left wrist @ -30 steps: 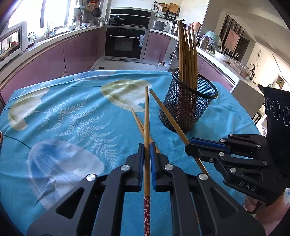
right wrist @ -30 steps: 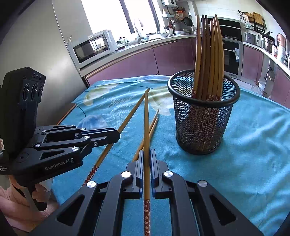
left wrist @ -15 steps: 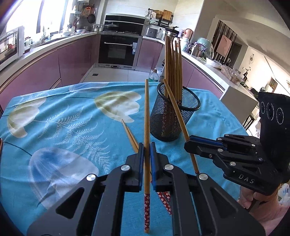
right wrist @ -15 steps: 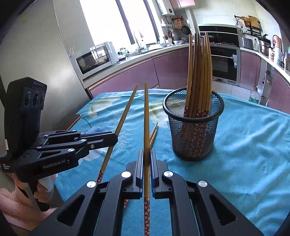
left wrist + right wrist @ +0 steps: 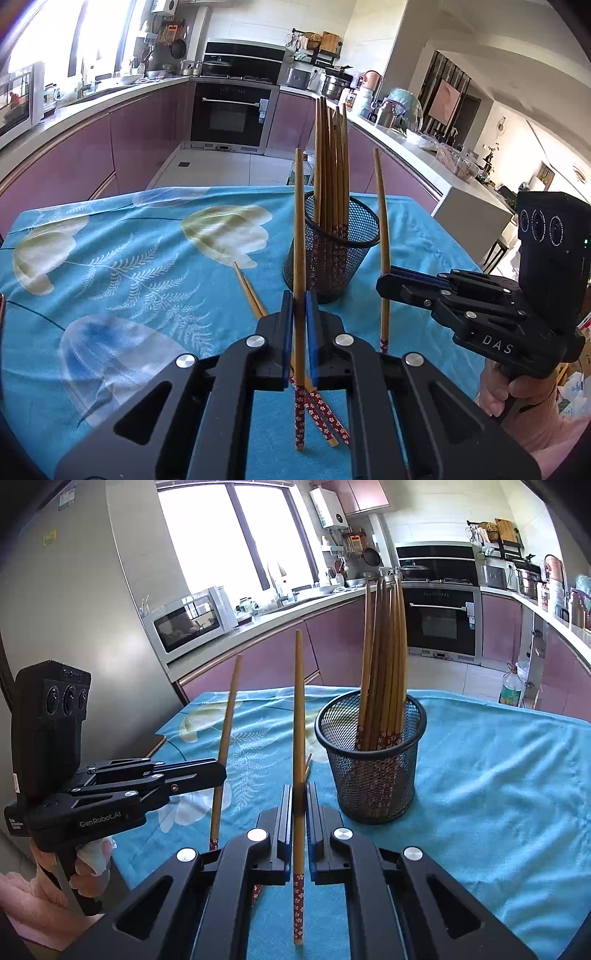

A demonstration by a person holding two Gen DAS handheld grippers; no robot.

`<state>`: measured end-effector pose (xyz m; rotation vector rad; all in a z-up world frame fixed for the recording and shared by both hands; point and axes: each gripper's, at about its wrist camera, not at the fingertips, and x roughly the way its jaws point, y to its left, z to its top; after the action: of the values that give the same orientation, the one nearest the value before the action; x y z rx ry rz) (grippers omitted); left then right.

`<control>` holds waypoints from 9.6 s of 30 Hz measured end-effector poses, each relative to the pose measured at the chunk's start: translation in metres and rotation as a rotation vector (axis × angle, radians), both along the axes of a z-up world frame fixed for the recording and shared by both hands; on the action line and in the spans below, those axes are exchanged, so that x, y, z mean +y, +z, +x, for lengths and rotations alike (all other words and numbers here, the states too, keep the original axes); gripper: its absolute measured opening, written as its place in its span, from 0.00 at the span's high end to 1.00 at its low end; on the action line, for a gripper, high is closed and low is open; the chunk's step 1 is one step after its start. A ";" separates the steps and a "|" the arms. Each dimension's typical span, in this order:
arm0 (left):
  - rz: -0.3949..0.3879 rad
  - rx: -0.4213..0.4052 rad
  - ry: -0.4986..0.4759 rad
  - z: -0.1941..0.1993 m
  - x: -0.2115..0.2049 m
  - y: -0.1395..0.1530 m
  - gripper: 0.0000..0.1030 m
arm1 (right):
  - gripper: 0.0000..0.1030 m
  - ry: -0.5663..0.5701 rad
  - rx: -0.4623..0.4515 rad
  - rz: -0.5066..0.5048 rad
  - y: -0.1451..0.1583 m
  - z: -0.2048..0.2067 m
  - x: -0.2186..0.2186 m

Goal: Organize utensils
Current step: 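Lift both held chopsticks upright and carry them over the mesh cup, then lower both held chopsticks down into the mesh cup, then open both tools to release the chopsticks in the cup and withdraw, then move both open tools back over the last two chopsticks on the cloth, then close the left tool on one chopstick while the right tool grasps the other, then lift both held chopsticks upright and carry them toward the mesh cup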

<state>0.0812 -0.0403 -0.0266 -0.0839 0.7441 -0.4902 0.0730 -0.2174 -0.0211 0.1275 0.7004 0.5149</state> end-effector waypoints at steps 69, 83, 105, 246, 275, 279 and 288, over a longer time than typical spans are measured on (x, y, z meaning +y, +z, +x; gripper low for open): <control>0.015 -0.207 -0.016 0.051 -0.056 0.101 0.93 | 0.94 -0.105 -0.184 0.004 0.070 0.055 -0.030; 0.081 -0.144 -0.030 0.077 -0.065 0.070 0.93 | 0.94 -0.096 -0.109 -0.048 0.049 0.069 -0.023; 0.120 -0.077 -0.042 0.109 -0.072 0.042 0.93 | 0.94 -0.118 -0.042 -0.072 0.032 0.089 -0.023; 0.194 0.168 0.005 0.021 -0.013 -0.087 0.73 | 0.77 0.055 0.219 -0.153 -0.072 0.025 0.030; 0.158 0.198 0.008 0.013 -0.010 -0.086 0.83 | 0.84 0.055 0.228 -0.156 -0.072 0.033 0.038; 0.174 0.193 0.007 0.021 -0.015 -0.088 0.83 | 0.84 0.049 0.228 -0.157 -0.072 0.038 0.039; 0.187 0.185 0.006 0.032 -0.021 -0.089 0.83 | 0.85 0.042 0.226 -0.155 -0.073 0.045 0.042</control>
<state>0.1134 -0.0613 -0.1159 0.0441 0.9671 -0.4079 0.1184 -0.1759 -0.0944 0.0262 0.9630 0.4889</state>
